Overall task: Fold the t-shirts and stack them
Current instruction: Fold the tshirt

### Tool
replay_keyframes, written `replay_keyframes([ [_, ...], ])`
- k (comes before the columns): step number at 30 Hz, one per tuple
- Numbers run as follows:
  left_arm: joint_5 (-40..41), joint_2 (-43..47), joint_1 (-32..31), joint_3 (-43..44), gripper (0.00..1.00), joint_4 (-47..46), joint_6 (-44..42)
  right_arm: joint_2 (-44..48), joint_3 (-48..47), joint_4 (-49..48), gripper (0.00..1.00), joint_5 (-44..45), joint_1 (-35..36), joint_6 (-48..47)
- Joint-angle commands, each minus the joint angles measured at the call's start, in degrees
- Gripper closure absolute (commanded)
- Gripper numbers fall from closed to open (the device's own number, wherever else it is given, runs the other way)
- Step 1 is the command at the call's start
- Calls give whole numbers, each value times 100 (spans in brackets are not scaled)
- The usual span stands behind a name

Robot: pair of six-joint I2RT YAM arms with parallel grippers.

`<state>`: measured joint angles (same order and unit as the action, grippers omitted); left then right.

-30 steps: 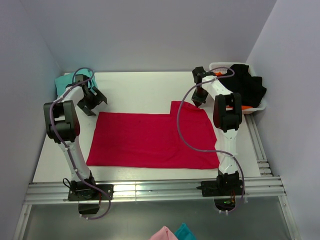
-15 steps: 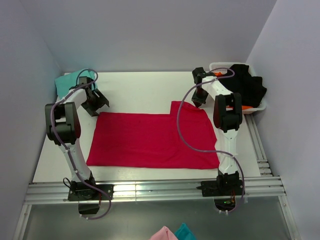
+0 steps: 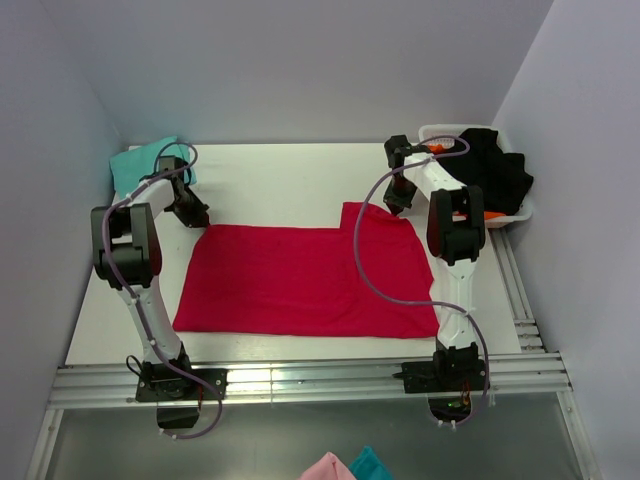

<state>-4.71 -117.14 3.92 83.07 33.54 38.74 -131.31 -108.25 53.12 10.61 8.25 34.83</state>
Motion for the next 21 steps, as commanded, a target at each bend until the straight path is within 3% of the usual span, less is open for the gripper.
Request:
replay_keyframes([
  [1, 67, -344, -41, 104, 94, 100, -86, 246, -38, 154, 100, 301, -60, 103],
  [3, 75, -371, -41, 139, 100, 135, -69, 246, -126, 198, 100, 292, -52, 103],
  [21, 304, 68, -32, 456, 100, 425, -200, 693, -294, 295, 100, 187, -52, 33],
])
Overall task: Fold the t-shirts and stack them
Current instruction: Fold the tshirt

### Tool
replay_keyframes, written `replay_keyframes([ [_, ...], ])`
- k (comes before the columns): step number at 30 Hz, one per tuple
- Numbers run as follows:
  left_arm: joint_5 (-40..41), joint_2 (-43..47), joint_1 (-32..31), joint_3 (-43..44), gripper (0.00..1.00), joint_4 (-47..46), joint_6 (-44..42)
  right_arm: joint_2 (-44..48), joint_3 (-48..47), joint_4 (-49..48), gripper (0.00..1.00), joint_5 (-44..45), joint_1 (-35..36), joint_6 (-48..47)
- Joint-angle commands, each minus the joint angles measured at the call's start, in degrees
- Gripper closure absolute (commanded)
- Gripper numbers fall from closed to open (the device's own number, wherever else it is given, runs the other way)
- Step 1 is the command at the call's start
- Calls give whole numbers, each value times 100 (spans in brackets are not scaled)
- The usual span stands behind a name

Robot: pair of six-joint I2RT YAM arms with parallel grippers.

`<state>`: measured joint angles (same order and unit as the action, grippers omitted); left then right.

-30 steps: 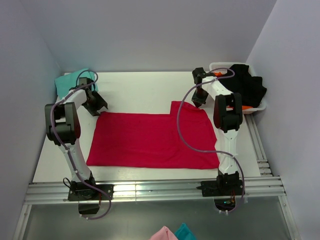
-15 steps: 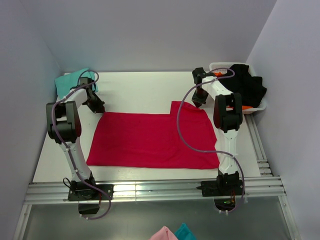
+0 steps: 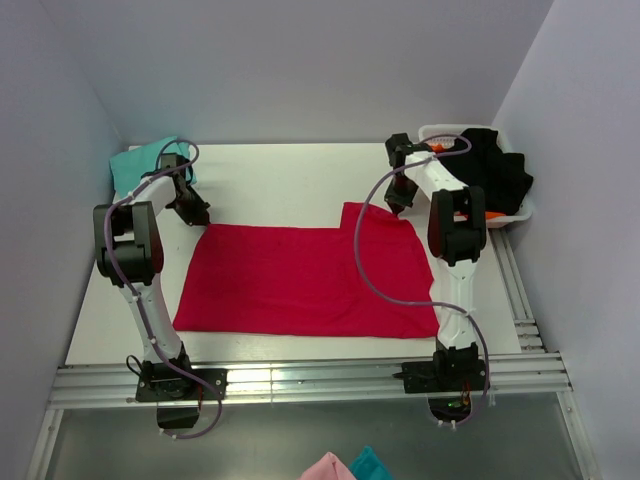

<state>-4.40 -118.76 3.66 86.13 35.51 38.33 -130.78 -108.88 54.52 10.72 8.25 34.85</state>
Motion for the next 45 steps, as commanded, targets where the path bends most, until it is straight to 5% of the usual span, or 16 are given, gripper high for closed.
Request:
replay_keyframes([
  [1, 282, 257, -14, 150, 100, 237, -159, 702, -195, 147, 100, 176, -52, 31],
  [18, 379, 1538, -15, -737, 100, 237, -247, 2643, 1614, -266, 100, 97, -52, 145],
  [45, 704, 4431, -15, -3471, 100, 167, -326, 6398, 5384, -399, 100, 27, -34, 356],
])
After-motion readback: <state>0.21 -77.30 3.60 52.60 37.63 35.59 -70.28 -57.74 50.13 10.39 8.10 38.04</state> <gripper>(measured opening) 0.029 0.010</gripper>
